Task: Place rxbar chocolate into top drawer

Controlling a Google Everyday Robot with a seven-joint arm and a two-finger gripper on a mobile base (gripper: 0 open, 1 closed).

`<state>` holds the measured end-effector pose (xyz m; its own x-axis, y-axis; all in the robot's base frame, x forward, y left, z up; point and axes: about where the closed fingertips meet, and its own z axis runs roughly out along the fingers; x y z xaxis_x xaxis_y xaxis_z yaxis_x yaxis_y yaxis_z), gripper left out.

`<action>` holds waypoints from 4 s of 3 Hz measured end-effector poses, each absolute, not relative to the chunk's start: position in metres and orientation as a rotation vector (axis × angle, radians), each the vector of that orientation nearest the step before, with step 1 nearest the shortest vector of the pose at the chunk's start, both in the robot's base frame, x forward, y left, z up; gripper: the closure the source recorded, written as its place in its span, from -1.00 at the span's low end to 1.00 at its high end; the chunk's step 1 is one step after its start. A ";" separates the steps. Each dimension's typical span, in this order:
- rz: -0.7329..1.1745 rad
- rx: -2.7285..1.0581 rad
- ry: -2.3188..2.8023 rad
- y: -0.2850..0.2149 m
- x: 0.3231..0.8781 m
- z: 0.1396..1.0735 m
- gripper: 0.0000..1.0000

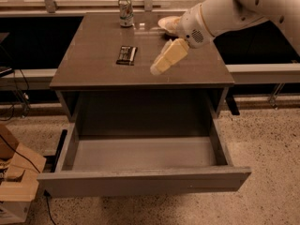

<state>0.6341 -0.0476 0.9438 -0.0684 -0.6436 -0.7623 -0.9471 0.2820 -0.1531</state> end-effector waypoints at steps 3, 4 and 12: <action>0.817 -1.381 1.644 0.044 0.769 0.866 -1.00; 0.811 -1.374 1.637 0.043 0.773 0.869 -1.00; 0.780 -1.311 1.615 0.080 0.782 0.867 1.00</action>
Offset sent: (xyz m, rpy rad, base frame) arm 0.1326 0.0853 -0.0670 0.2571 0.0524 0.1367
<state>0.7816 0.0804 0.8667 -0.0465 -0.4095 -0.9111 -0.9683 0.2425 -0.0596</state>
